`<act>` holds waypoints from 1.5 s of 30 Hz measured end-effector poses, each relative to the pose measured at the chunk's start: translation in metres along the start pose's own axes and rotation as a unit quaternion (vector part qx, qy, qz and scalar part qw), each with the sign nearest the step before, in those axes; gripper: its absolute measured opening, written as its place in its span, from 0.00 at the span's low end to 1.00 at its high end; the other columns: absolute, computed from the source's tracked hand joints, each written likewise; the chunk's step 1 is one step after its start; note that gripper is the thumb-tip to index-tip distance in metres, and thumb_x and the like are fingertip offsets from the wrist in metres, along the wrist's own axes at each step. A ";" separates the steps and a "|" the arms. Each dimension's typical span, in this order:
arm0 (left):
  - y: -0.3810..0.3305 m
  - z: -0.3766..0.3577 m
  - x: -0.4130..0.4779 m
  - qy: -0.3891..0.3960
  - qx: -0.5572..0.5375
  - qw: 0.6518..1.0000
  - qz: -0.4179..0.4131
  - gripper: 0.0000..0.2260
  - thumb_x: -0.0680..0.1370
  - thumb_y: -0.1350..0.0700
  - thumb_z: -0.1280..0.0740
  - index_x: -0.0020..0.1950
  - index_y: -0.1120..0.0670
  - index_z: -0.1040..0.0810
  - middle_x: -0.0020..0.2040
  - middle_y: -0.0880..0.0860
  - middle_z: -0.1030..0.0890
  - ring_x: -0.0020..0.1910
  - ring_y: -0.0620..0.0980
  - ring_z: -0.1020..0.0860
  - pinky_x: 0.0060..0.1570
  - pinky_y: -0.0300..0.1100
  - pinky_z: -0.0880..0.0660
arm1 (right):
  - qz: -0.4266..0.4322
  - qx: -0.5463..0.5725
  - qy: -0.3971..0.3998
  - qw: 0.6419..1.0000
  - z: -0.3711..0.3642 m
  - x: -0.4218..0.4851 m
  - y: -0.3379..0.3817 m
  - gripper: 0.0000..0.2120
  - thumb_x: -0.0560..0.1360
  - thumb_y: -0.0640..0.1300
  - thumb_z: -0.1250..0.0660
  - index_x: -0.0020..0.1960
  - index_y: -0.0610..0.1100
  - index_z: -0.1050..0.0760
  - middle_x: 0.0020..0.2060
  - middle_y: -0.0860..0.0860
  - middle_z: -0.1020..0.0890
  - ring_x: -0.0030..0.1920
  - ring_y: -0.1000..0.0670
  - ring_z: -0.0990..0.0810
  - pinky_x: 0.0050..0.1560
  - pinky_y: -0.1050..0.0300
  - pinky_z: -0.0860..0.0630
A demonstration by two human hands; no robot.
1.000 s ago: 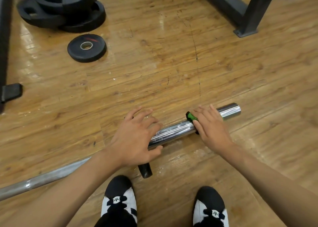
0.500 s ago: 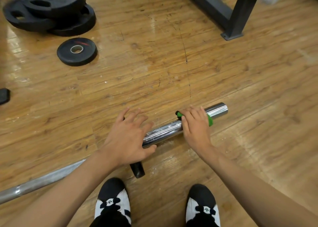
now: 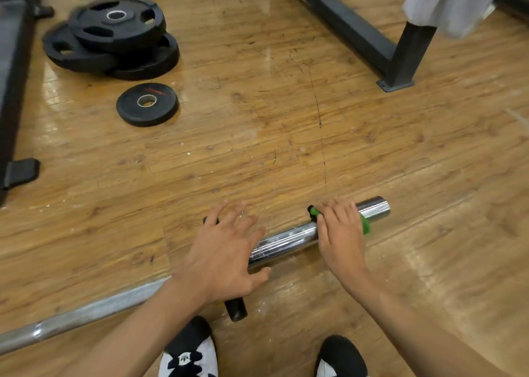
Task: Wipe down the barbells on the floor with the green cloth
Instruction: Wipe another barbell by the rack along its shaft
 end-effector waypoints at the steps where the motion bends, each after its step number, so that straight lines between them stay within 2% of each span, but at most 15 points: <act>1: 0.000 0.000 -0.001 -0.003 -0.002 1.000 0.000 0.35 0.74 0.27 0.42 0.69 0.49 0.18 0.70 0.53 0.20 0.76 0.60 0.29 0.76 0.63 0.43 | 0.042 0.001 0.013 0.999 -0.004 -0.006 0.008 0.21 0.84 0.48 0.47 0.66 0.41 0.21 0.62 0.45 0.19 0.69 0.42 0.25 0.77 0.42 0.40; 6: 0.004 0.000 0.001 -0.009 -0.007 1.000 -0.002 0.34 0.74 0.28 0.41 0.70 0.48 0.19 0.71 0.53 0.20 0.76 0.60 0.30 0.76 0.61 0.46 | 0.161 -0.054 0.067 0.983 0.003 0.013 -0.027 0.24 0.86 0.53 0.51 0.67 0.42 0.22 0.63 0.45 0.19 0.66 0.40 0.23 0.70 0.43 0.31; 11: 0.009 0.000 0.004 -0.016 -0.027 1.000 0.005 0.34 0.75 0.28 0.42 0.72 0.47 0.22 0.72 0.51 0.22 0.79 0.58 0.33 0.78 0.60 0.49 | -0.062 -0.059 -0.040 0.996 0.014 0.038 -0.070 0.19 0.82 0.48 0.46 0.55 0.39 0.19 0.55 0.41 0.17 0.63 0.36 0.22 0.71 0.40 0.34; 13: 0.011 0.000 0.005 -0.017 -0.032 0.999 0.005 0.33 0.74 0.29 0.42 0.71 0.47 0.21 0.71 0.51 0.21 0.78 0.57 0.32 0.78 0.60 0.48 | -0.077 -0.041 -0.065 0.994 0.008 0.027 -0.039 0.17 0.82 0.46 0.44 0.54 0.38 0.19 0.54 0.41 0.17 0.61 0.39 0.22 0.70 0.43 0.35; 18: 0.014 0.001 0.004 -0.024 -0.048 0.999 0.000 0.30 0.75 0.31 0.40 0.68 0.48 0.19 0.68 0.51 0.19 0.76 0.57 0.29 0.76 0.60 0.44 | 0.209 -0.027 0.059 0.976 -0.001 0.005 -0.001 0.24 0.86 0.53 0.48 0.67 0.41 0.22 0.66 0.44 0.20 0.68 0.43 0.25 0.75 0.42 0.35; 20: 0.013 0.002 0.003 -0.038 -0.059 0.998 0.001 0.29 0.74 0.32 0.38 0.67 0.47 0.18 0.67 0.50 0.19 0.75 0.56 0.28 0.77 0.58 0.44 | 0.242 -0.055 0.082 0.965 0.003 0.018 -0.029 0.26 0.87 0.56 0.51 0.67 0.41 0.22 0.66 0.44 0.20 0.67 0.43 0.25 0.74 0.43 0.36; 23: 0.013 0.002 0.003 -0.043 -0.070 0.997 0.001 0.27 0.74 0.33 0.37 0.65 0.46 0.17 0.66 0.48 0.18 0.74 0.54 0.27 0.77 0.56 0.46 | 0.089 -0.033 0.034 0.995 0.013 0.039 -0.078 0.31 0.87 0.58 0.55 0.65 0.39 0.21 0.62 0.41 0.18 0.66 0.39 0.24 0.74 0.41 0.35; 25: 0.014 0.003 0.003 -0.048 -0.074 0.996 0.003 0.26 0.74 0.33 0.37 0.64 0.46 0.17 0.65 0.47 0.18 0.73 0.54 0.27 0.76 0.55 0.46 | -0.041 -0.014 -0.030 0.999 0.016 0.039 -0.086 0.26 0.86 0.53 0.50 0.63 0.37 0.20 0.62 0.39 0.19 0.68 0.36 0.25 0.77 0.39 0.39; 27: 0.013 0.003 0.004 -0.049 -0.080 0.996 0.002 0.26 0.74 0.33 0.38 0.64 0.46 0.16 0.65 0.46 0.18 0.74 0.53 0.27 0.76 0.55 0.46 | -0.088 -0.014 -0.062 0.994 0.010 0.029 -0.061 0.22 0.83 0.48 0.46 0.62 0.37 0.19 0.63 0.39 0.19 0.70 0.37 0.26 0.78 0.40 0.42; 31: 0.018 0.002 0.004 -0.051 -0.096 0.994 0.007 0.27 0.75 0.33 0.40 0.66 0.45 0.18 0.67 0.46 0.19 0.75 0.52 0.29 0.77 0.55 0.47 | 0.129 0.014 0.041 0.991 -0.014 -0.013 0.029 0.21 0.85 0.52 0.46 0.72 0.44 0.26 0.68 0.46 0.23 0.73 0.43 0.29 0.79 0.43 0.42; 35: 0.024 -0.002 0.003 -0.056 -0.094 0.994 0.006 0.27 0.76 0.32 0.40 0.67 0.45 0.18 0.68 0.46 0.20 0.76 0.52 0.30 0.78 0.53 0.48 | 0.322 -0.059 0.107 0.939 -0.018 -0.004 0.017 0.23 0.85 0.55 0.45 0.77 0.49 0.32 0.74 0.47 0.27 0.75 0.46 0.32 0.79 0.46 0.41; 37: 0.026 -0.003 0.005 -0.055 -0.097 0.994 0.009 0.26 0.76 0.32 0.40 0.66 0.45 0.18 0.68 0.46 0.20 0.75 0.52 0.30 0.78 0.53 0.47 | 0.278 -0.064 0.099 0.953 -0.009 0.013 -0.014 0.22 0.85 0.57 0.47 0.75 0.49 0.32 0.71 0.45 0.24 0.72 0.43 0.27 0.76 0.43 0.36; 41: 0.027 -0.003 0.009 -0.059 -0.101 0.993 0.015 0.25 0.74 0.33 0.38 0.63 0.45 0.16 0.65 0.45 0.18 0.73 0.53 0.27 0.76 0.54 0.45 | 0.043 -0.006 -0.014 0.999 0.015 0.032 -0.079 0.26 0.87 0.54 0.50 0.70 0.38 0.25 0.68 0.39 0.22 0.70 0.36 0.26 0.74 0.40 0.37; 43: 0.026 -0.003 0.009 -0.061 -0.099 0.993 0.011 0.25 0.74 0.33 0.37 0.62 0.45 0.16 0.65 0.45 0.18 0.73 0.53 0.26 0.75 0.55 0.44 | -0.060 -0.003 -0.060 0.996 0.013 0.028 -0.075 0.24 0.84 0.49 0.47 0.67 0.35 0.23 0.69 0.38 0.23 0.74 0.36 0.30 0.78 0.38 0.41; 45: 0.025 -0.002 0.010 -0.060 -0.098 0.993 0.007 0.24 0.74 0.33 0.37 0.62 0.45 0.16 0.65 0.45 0.18 0.73 0.53 0.26 0.75 0.55 0.44 | -0.069 0.002 -0.070 0.995 0.001 0.015 -0.041 0.22 0.83 0.46 0.47 0.67 0.36 0.23 0.69 0.38 0.24 0.75 0.37 0.31 0.78 0.37 0.41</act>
Point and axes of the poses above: each hand's wrist, its own x-axis towards the middle knuckle, its own z-axis out of the back of the hand, y = z × x, the point moved 5 cm from there along x, towards the middle knuckle
